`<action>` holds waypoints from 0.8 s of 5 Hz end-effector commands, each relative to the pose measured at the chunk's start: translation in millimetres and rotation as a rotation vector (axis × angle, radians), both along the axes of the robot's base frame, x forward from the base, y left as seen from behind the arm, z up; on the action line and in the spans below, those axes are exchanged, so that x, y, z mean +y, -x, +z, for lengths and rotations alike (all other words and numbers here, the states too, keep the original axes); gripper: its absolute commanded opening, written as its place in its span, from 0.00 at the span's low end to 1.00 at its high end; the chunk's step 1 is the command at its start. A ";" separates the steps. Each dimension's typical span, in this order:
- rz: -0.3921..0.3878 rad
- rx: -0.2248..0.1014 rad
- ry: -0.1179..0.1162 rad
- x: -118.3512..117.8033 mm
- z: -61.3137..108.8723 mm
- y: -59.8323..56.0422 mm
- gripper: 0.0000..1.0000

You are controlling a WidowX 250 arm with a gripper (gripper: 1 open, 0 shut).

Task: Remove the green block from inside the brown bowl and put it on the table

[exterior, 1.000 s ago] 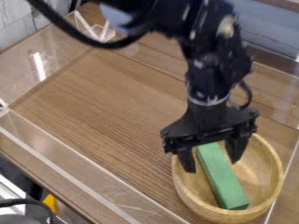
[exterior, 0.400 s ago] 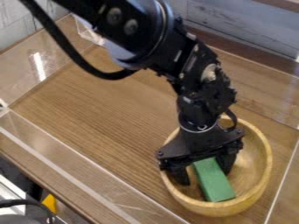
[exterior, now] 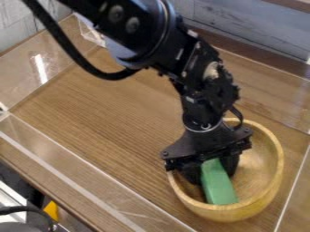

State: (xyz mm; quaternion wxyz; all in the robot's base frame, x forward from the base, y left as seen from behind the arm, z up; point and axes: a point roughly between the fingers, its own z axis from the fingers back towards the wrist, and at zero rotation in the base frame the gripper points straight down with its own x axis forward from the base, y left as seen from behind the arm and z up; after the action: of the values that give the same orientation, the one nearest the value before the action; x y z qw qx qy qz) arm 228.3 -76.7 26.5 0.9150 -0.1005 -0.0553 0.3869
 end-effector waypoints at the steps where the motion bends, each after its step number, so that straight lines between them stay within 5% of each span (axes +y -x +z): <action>1: 0.012 0.017 -0.009 15.0 -2.3 4.2 0.00; 4: -0.019 0.024 -0.016 22.0 13.3 10.3 0.00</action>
State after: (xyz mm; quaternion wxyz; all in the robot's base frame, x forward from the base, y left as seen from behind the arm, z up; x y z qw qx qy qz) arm 212.7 -55.2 33.3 0.9210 -0.0807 -0.0319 0.3799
